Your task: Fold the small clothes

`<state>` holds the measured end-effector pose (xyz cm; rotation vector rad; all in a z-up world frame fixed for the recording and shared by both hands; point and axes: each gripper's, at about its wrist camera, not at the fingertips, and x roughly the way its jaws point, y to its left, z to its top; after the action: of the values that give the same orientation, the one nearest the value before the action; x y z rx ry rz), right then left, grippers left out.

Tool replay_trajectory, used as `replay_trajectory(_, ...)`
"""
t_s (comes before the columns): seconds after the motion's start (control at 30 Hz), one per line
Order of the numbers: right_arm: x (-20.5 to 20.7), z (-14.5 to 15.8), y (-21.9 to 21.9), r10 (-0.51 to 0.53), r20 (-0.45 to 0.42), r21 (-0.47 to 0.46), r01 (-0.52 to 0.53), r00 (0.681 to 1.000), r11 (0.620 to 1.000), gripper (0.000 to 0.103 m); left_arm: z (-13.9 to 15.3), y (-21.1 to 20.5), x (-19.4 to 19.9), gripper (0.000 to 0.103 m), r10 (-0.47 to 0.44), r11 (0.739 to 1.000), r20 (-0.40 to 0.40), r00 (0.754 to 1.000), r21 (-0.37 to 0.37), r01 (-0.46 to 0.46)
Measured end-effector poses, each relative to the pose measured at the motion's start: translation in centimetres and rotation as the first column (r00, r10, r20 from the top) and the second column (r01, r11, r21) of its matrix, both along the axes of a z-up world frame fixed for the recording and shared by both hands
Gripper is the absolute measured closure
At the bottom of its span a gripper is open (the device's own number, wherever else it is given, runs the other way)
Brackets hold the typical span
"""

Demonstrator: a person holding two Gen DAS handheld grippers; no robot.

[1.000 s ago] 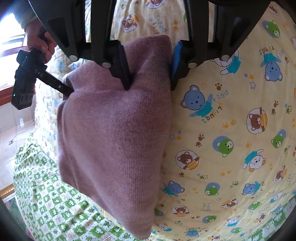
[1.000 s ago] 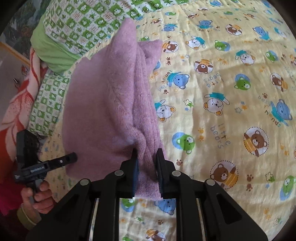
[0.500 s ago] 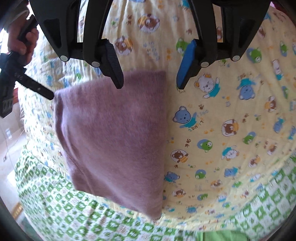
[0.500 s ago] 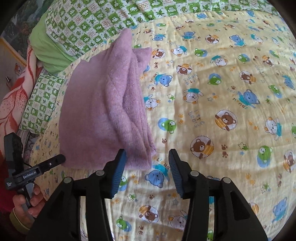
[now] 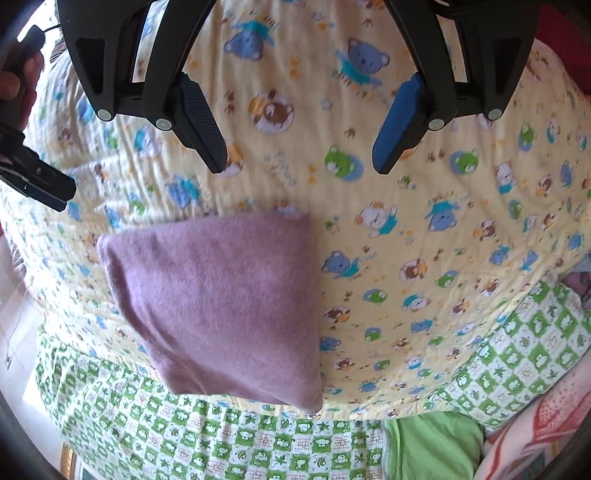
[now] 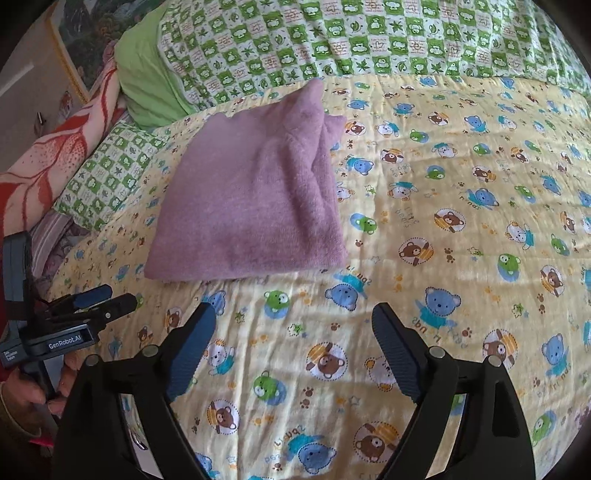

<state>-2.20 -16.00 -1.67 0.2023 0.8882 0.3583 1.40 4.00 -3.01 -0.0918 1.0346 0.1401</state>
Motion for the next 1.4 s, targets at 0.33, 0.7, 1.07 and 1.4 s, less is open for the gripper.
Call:
replay_trajectory(0.33,-2.5,-1.2,2.1,0.062,0.013,-0.092,-0.06,0.998,0.994,0.012,0.7,-1.0,-1.8,0.021,-0.042,0.995,0.026,0.999,0.089,0.04)
replay_trajectory(0.7,-0.6,1.1,3.4,0.089,0.12,-0.147,-0.071,0.989,0.987,0.002,3.0,-1.1,0.0,0.018,-0.051,0.993,0.098,0.994,0.112,0.04)
replay_trajectory(1.07,1.5,0.9,4.3,0.082,0.117,-0.15,-0.064,0.99,0.987,0.001,2.7,-0.7,1.8,0.016,-0.014,0.996,0.123,0.992,0.09,0.003)
replay_trajectory(1.4,3.2,-0.1,4.2,0.065,0.091,-0.141,-0.052,0.994,0.989,0.001,1.3,-0.3,2.8,0.014,0.008,0.997,0.081,0.997,0.077,-0.014)
